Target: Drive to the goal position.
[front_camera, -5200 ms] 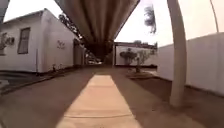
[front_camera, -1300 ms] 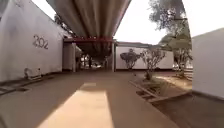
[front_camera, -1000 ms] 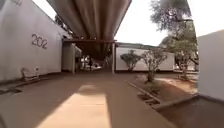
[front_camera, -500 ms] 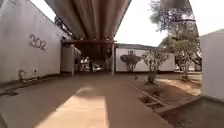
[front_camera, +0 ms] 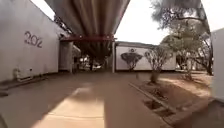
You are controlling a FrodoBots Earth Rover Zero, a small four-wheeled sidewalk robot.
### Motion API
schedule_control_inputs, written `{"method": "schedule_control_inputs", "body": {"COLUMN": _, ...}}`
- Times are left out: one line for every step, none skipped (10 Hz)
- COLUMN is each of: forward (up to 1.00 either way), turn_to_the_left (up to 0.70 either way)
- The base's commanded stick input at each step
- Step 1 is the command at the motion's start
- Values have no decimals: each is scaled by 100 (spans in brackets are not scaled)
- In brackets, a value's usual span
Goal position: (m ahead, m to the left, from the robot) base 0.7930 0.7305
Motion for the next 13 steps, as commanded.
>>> {"method": "schedule_control_inputs", "body": {"forward": 0, "turn_to_the_left": 0}}
{"method": "schedule_control_inputs", "body": {"forward": 0, "turn_to_the_left": 0}}
{"method": "schedule_control_inputs", "body": {"forward": 0, "turn_to_the_left": 0}}
{"method": "schedule_control_inputs", "body": {"forward": 0, "turn_to_the_left": 0}}
{"method": "schedule_control_inputs", "body": {"forward": 0, "turn_to_the_left": 0}}
{"method": "schedule_control_inputs", "body": {"forward": 0, "turn_to_the_left": 0}}
{"method": "schedule_control_inputs", "body": {"forward": 0, "turn_to_the_left": 0}}
{"method": "schedule_control_inputs", "body": {"forward": 0, "turn_to_the_left": 0}}
{"method": "schedule_control_inputs", "body": {"forward": -18, "turn_to_the_left": 0}}
{"method": "schedule_control_inputs", "body": {"forward": -40, "turn_to_the_left": 0}}
{"method": "schedule_control_inputs", "body": {"forward": -63, "turn_to_the_left": 0}}
{"method": "schedule_control_inputs", "body": {"forward": -70, "turn_to_the_left": 0}}
{"method": "schedule_control_inputs", "body": {"forward": -70, "turn_to_the_left": 0}}
